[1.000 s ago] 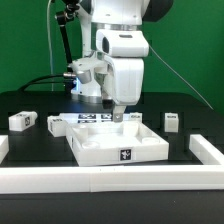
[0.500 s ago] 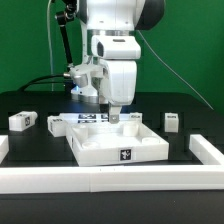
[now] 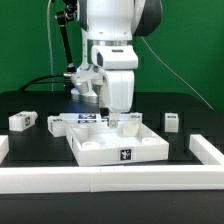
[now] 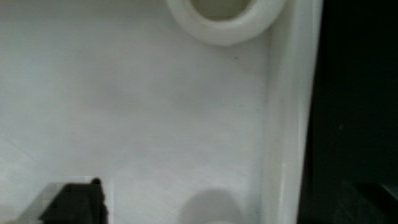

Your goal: Assemble square table

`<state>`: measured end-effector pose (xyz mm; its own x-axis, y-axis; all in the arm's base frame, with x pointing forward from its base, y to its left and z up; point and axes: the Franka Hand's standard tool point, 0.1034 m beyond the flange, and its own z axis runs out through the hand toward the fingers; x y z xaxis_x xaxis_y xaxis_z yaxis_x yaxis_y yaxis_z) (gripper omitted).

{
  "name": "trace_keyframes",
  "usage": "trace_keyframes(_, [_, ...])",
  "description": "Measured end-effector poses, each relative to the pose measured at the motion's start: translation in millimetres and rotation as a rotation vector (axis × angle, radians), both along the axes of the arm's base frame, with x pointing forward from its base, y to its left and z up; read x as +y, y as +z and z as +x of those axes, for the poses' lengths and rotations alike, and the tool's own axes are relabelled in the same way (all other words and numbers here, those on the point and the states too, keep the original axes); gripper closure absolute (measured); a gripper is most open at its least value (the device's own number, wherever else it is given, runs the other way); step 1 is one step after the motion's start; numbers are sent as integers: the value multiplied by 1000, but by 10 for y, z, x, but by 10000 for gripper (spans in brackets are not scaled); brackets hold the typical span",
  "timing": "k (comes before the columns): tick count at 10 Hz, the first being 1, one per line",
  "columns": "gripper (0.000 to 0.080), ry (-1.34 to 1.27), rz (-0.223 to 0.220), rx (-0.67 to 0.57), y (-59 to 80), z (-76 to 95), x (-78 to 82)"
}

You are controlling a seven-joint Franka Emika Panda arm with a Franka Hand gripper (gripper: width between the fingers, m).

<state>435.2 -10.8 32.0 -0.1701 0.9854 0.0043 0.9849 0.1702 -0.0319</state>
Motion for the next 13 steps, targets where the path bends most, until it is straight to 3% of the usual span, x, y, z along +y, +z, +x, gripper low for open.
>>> trace_keyframes(3, [150,-2,10,33,-207,-114,28])
trace_keyframes(6, [150,-4,14,36,-262,-142,39])
trace_keyframes(8, [432,-4,13,35,-259,-136,38])
trace_keyframes(9, [432,-4,14,36,-264,-140,38])
trace_keyframes(10, [615,-4,14,37,-267,-143,38])
trace_keyframes(11, [733,-4,14,37,-268,-143,39])
trace_keyframes(13, [743,-4,14,34,-264,-135,40])
